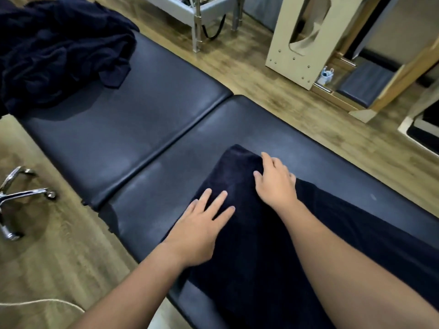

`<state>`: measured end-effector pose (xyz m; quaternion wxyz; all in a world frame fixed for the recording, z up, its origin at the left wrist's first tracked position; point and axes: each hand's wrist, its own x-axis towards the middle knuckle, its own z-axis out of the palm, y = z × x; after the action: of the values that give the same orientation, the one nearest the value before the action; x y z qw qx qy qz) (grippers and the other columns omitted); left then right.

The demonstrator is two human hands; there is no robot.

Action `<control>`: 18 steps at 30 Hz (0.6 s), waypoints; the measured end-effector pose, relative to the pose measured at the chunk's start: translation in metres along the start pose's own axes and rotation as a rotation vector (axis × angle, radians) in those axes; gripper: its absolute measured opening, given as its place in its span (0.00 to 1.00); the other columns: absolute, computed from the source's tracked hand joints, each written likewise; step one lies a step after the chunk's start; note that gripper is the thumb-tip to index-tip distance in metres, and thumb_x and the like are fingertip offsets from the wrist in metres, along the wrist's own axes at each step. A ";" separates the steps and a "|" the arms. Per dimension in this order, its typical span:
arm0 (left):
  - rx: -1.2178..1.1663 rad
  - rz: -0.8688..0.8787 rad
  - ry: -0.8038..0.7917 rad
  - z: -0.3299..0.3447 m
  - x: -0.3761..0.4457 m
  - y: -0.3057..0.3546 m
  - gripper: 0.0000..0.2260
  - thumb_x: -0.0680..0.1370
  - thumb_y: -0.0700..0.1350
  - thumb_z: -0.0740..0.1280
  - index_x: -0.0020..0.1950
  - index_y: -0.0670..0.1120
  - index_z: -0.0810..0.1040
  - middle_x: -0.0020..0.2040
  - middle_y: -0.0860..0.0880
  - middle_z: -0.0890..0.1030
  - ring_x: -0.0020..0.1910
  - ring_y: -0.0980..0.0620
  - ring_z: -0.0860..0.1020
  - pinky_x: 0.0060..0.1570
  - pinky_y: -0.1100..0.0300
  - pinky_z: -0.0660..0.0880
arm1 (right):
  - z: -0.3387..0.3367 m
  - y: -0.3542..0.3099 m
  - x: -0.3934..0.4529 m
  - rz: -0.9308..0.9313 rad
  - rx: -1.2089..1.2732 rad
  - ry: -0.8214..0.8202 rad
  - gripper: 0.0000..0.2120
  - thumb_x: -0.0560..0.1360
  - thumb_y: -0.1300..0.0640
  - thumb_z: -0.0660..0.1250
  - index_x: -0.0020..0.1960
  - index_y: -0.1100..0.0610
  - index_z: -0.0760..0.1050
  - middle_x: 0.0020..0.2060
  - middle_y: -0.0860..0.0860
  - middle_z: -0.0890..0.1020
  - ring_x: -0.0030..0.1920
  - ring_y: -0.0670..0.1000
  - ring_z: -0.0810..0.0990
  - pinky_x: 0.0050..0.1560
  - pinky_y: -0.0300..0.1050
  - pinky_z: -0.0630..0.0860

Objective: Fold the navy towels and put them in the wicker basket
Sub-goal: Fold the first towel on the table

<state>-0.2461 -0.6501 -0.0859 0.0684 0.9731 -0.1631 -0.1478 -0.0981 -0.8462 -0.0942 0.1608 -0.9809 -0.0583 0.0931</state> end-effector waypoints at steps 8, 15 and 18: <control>0.109 0.069 -0.221 -0.013 0.073 0.068 0.39 0.78 0.49 0.60 0.83 0.54 0.40 0.81 0.49 0.30 0.79 0.37 0.31 0.73 0.26 0.47 | -0.021 0.137 -0.087 0.429 -0.030 0.139 0.20 0.83 0.49 0.59 0.73 0.51 0.69 0.70 0.51 0.72 0.71 0.57 0.66 0.70 0.63 0.62; 0.071 -0.022 -0.381 -0.019 0.103 0.104 0.42 0.75 0.55 0.63 0.73 0.76 0.33 0.79 0.50 0.27 0.76 0.29 0.32 0.66 0.20 0.50 | -0.048 0.191 -0.113 0.386 -0.039 0.251 0.06 0.81 0.51 0.64 0.51 0.53 0.72 0.45 0.48 0.77 0.52 0.56 0.76 0.56 0.53 0.64; 0.185 -0.041 -0.388 -0.025 0.106 0.116 0.43 0.75 0.55 0.64 0.76 0.72 0.35 0.80 0.44 0.30 0.78 0.28 0.37 0.69 0.24 0.52 | -0.056 0.206 -0.121 0.507 0.033 0.289 0.09 0.82 0.47 0.61 0.51 0.52 0.74 0.48 0.48 0.77 0.53 0.56 0.73 0.53 0.54 0.65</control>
<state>-0.1774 -0.7927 -0.0690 -0.0570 0.9317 -0.1662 -0.3179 -0.1871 -1.0747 -0.0896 0.1549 -0.9644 0.2140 -0.0096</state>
